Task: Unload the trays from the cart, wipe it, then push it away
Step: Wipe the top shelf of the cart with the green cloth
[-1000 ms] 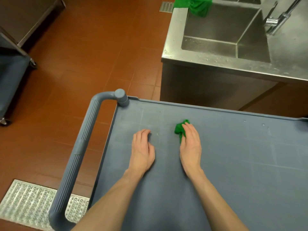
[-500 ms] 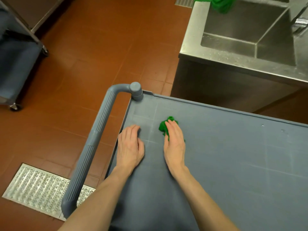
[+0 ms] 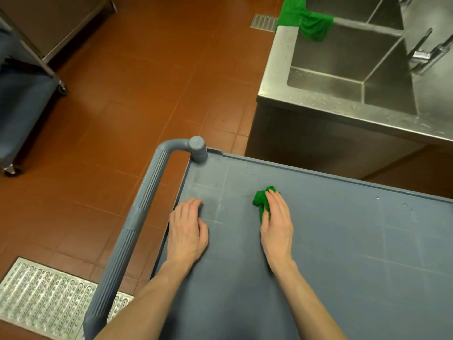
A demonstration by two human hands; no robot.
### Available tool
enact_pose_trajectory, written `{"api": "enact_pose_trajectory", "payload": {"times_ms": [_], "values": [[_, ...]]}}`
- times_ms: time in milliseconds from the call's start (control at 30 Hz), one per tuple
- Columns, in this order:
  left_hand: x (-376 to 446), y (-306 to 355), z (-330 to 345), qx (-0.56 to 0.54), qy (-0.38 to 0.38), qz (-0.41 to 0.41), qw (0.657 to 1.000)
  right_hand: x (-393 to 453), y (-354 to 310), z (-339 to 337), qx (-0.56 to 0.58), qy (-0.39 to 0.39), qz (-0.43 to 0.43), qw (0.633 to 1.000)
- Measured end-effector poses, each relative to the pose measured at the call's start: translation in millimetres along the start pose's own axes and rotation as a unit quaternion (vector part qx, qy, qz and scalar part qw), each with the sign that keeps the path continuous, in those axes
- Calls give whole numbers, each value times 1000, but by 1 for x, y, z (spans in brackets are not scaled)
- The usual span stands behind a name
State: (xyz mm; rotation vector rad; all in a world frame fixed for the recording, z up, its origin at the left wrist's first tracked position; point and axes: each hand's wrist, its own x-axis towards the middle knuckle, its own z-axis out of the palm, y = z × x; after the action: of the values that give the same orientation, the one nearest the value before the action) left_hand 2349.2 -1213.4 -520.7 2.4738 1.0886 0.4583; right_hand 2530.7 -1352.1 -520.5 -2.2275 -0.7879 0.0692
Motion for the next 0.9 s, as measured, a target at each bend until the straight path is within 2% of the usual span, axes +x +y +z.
{"api": "enact_pose_trajectory", "payload": {"times_ms": [167,333,467,600,667,800,900], "values": [[-1,-2,2,-9,19,12,1000,26,-21,22,22,0,12,1000],[-1,-5,5,-27,38,13,999,40,-55,49,47,-56,-18,997],[-2,-5,7,-36,58,23,997,37,-87,72,73,-131,-96,984],[-3,-4,6,-47,99,26,994,20,-100,81,98,-222,-215,946],[-5,-3,5,-45,108,19,993,15,-94,77,112,-241,-239,934],[-4,-4,4,-41,102,-3,994,2,-73,63,83,-225,-242,940],[-5,-7,4,-30,91,-3,995,-10,-52,49,57,-162,-218,961]]}}
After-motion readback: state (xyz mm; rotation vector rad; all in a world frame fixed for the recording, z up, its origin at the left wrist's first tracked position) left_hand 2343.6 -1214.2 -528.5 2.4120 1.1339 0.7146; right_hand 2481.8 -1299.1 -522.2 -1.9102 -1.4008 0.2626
